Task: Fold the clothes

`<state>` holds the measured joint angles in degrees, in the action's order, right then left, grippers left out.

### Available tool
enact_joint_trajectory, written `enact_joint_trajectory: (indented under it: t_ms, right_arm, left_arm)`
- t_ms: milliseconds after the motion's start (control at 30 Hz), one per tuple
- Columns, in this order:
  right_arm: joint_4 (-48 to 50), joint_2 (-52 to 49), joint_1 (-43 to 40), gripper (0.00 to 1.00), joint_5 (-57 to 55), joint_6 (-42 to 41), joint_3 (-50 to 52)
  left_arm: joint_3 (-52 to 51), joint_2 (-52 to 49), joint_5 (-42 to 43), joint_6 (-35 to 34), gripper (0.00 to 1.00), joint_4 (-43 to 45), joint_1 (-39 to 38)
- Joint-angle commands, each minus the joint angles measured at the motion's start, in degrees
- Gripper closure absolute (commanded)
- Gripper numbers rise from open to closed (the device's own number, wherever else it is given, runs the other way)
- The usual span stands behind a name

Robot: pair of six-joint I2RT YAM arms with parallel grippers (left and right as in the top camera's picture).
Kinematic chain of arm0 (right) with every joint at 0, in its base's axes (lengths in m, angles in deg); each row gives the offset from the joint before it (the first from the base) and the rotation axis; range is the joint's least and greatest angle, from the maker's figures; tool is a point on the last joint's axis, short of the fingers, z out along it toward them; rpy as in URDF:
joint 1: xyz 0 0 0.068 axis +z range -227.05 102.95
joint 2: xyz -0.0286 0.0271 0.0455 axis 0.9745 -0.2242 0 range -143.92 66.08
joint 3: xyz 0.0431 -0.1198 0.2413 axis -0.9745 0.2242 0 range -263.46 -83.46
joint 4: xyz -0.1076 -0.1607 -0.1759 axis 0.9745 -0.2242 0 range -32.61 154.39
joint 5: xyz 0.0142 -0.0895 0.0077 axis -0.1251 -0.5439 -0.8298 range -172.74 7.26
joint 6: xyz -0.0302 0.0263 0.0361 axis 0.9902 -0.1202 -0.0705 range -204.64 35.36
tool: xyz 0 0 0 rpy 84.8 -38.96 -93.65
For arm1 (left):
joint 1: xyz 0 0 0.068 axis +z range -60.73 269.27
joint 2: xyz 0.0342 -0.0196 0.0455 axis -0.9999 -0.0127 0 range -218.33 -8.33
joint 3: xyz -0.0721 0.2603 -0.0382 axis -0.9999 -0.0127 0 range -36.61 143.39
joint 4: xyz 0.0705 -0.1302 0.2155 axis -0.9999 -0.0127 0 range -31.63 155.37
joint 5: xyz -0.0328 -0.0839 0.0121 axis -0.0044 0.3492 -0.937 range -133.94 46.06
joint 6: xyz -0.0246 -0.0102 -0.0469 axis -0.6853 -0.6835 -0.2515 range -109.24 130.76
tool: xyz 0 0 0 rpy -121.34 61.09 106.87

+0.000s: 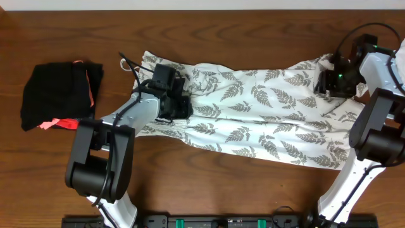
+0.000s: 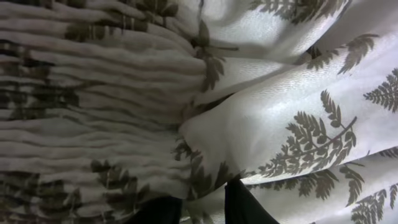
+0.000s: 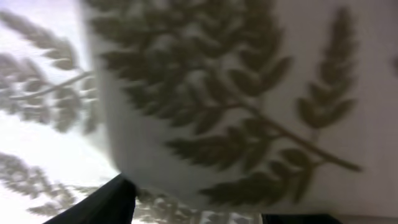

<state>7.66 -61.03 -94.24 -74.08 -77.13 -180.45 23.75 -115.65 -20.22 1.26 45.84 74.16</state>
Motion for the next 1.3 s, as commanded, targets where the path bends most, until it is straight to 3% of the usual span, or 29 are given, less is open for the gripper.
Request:
enact_joint_trajectory:
  t_ms: [0, 233, 667, 967, 1267]
  right_arm:
    - [0.68, -0.66, -0.39, 0.36, -9.62, -1.7, 0.22]
    - [2.73, -1.49, -4.2, 0.32, -24.79, -9.27, 0.24]
    - [5.55, -1.49, -15.58, 0.27, -25.11, -11.58, 0.24]
    - [4.68, -0.96, -17.97, 0.23, -11.8, -9.99, -2.4]
    - [-3.15, 7.13, -15.56, 0.21, -5.14, -8.94, -18.75]
  left_arm:
    - [-0.15, -2.12, -6.6, 0.85, 0.75, -0.39, 0.55]
    - [-0.15, -2.12, -6.91, 0.59, 0.75, -0.83, 3.72]
    - [-0.15, -2.12, -6.88, -0.9, 0.75, -2.23, 12.24]
    - [-0.13, -2.12, -3.52, -0.85, 0.75, -2.8, 12.15]
    - [-0.13, -1.64, 0.31, -0.85, 0.75, -2.84, 12.15]
